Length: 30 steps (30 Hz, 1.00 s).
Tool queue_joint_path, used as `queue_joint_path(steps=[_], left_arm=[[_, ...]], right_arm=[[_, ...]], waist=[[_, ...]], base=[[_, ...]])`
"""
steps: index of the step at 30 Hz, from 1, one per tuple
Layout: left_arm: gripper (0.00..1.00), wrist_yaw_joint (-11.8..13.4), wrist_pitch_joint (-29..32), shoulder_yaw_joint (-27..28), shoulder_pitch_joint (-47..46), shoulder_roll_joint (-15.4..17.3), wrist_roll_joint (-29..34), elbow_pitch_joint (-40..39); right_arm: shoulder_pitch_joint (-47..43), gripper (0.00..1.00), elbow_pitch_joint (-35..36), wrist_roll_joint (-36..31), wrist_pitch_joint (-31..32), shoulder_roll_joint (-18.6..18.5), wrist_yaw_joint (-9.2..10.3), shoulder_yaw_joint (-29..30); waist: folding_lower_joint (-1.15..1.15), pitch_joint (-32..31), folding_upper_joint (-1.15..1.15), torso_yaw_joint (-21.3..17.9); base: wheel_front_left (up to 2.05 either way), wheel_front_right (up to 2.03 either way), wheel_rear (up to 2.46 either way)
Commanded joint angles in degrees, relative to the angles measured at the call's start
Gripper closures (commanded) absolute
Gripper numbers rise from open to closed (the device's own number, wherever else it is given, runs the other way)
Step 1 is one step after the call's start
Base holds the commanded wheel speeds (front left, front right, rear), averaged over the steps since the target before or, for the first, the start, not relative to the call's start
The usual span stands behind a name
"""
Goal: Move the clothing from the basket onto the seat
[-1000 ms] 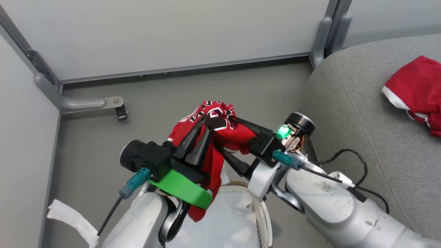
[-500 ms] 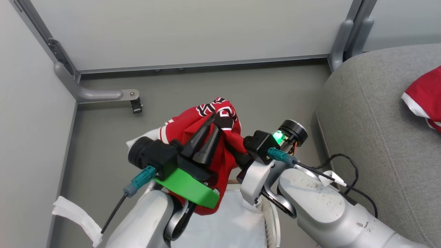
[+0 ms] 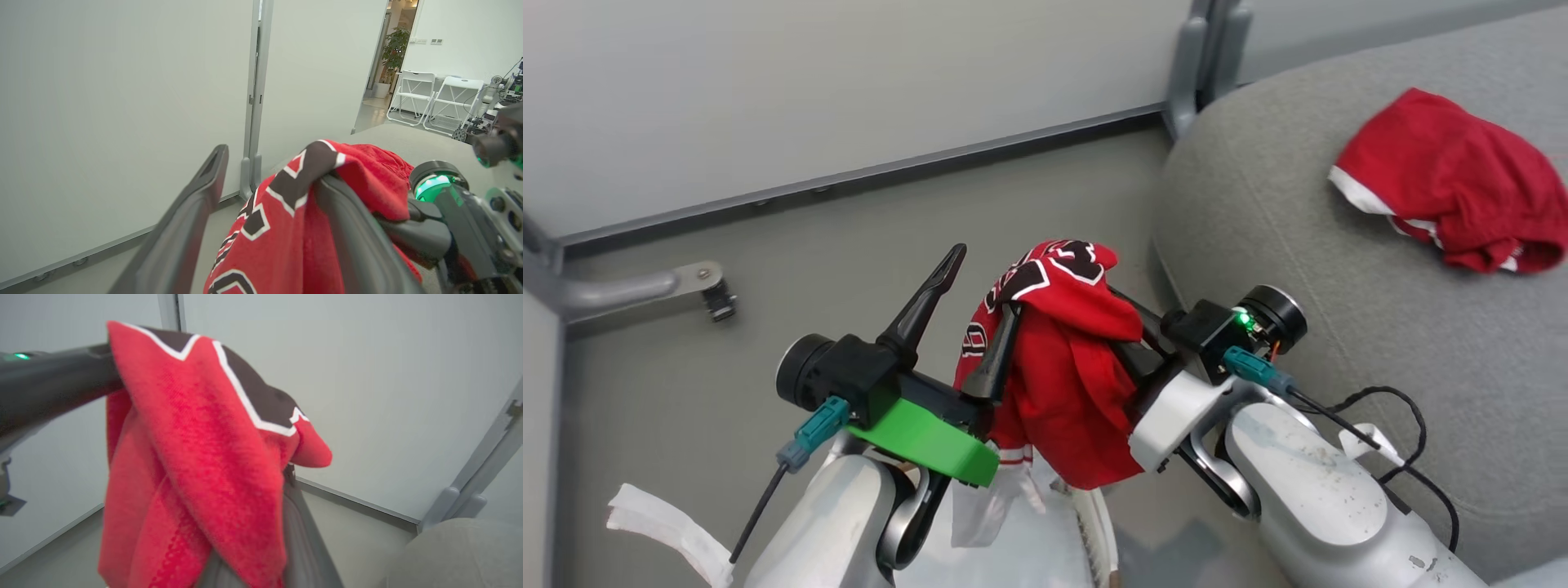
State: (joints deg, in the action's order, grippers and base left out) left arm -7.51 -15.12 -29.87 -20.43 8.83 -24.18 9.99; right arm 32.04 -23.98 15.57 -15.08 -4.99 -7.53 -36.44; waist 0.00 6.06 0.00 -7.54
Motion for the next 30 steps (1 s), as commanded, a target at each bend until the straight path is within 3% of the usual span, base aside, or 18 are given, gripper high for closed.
queue_joint_path(steps=[1, 6, 10, 15, 21, 30], left_arm=[[0.0, 0.0, 0.0, 0.2, 0.3, 0.5, 0.2, 0.1], [0.0, 0.0, 0.0, -0.4, -0.1, 1.3, 0.3, 0.1], [0.0, 0.0, 0.0, -2.8, -1.3, 1.5, -0.4, 0.5], [0.0, 0.0, 0.0, -5.0, -2.5, 2.5, -1.6, 1.4], [0.0, 0.0, 0.0, -4.5, -2.8, 4.7, -2.0, 2.0], [0.0, 0.0, 0.0, -5.2, -4.1, 9.1, -1.9, 0.4]], right_arm=[[-1.2, 1.0, 1.0, -0.5, -0.1, -0.3, 0.08, 1.1], [-3.5, 1.0, 4.1, -1.7, -0.1, -0.4, 0.08, 4.5], [-5.8, 1.0, 6.6, -2.7, -0.1, -0.6, 0.08, 8.9], [-7.3, 1.0, 9.5, -4.2, -0.1, -0.3, 0.08, 14.9], [-0.8, 1.0, 10.9, -7.6, -0.1, -2.9, 0.08, 20.3], [16.5, 1.0, 7.5, -13.9, -0.1, -13.9, 0.08, 33.8]], waist=[[0.0, 2.7, 0.0, -12.8], [0.0, 4.6, 0.0, -21.0], [0.0, 6.1, 0.0, -23.4], [0.0, 7.9, 0.0, -23.8], [0.0, 10.9, 0.0, -23.7], [0.0, 18.0, 0.0, -18.1]], base=[[0.0, 0.0, 0.0], [0.0, 0.0, 0.0], [0.0, 0.0, 0.0], [0.0, 0.0, 0.0], [0.0, 0.0, 0.0], [0.0, 0.0, 0.0]])
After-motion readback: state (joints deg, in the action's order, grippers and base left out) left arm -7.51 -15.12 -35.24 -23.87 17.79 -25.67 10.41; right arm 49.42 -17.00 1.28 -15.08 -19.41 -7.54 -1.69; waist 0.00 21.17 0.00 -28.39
